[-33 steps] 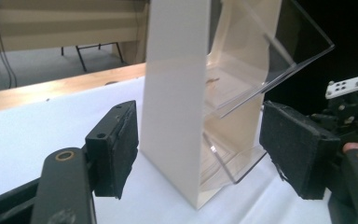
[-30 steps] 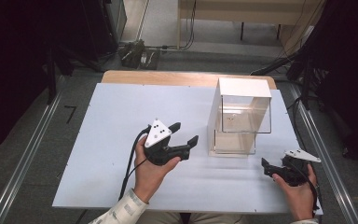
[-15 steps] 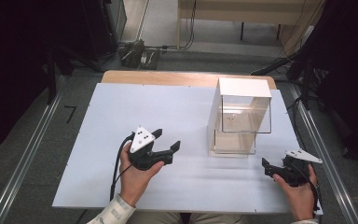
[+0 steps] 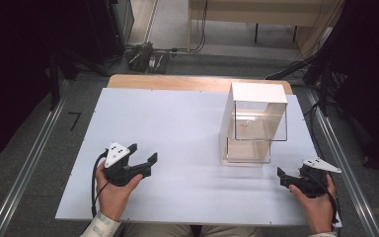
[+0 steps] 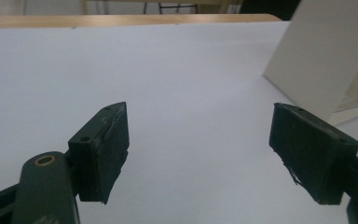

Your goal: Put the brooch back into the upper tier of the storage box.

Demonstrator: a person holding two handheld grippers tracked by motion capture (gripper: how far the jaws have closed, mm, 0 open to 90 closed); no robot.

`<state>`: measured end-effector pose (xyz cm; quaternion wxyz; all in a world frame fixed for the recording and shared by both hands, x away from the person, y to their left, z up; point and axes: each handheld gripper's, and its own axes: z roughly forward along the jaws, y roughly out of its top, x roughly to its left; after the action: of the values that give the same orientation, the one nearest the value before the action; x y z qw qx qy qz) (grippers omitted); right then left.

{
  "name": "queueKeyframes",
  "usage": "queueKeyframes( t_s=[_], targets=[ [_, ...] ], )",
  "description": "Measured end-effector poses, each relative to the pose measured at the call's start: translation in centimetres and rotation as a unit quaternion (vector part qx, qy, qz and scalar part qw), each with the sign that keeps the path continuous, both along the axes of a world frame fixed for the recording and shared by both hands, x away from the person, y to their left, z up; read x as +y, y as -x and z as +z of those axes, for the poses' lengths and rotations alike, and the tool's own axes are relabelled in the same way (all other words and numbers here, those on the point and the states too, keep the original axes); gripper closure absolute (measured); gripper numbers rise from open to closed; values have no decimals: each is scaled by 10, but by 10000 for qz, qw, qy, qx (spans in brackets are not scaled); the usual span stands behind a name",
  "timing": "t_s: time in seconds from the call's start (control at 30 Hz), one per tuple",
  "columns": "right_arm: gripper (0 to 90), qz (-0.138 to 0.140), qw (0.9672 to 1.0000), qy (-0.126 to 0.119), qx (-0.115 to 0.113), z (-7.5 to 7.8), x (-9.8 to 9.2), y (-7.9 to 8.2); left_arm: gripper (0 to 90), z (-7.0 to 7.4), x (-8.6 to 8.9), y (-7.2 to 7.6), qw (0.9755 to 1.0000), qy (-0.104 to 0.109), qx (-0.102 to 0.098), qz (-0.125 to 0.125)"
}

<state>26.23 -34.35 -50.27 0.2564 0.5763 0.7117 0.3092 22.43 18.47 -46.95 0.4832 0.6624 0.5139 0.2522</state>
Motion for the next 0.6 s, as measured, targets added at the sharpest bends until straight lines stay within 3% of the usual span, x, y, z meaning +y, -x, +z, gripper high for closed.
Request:
queueKeyframes(
  t_s=[0.2, 0.4, 0.6],
  targets=[
    [59, -17, 10000, -15, -9, 0, -1, 1, 215, -8, 31, 5, 9986, -71, 198, 493],
    [59, -14, 10000, -25, -4, 1, 0, 1, 215, -18, 51, 8, 9963, -172, 388, 742],
    [59, -12, 10000, -17, -5, 1, 0, 1, 215, -22, 61, 7, 9946, -213, 453, 907]
  ],
)
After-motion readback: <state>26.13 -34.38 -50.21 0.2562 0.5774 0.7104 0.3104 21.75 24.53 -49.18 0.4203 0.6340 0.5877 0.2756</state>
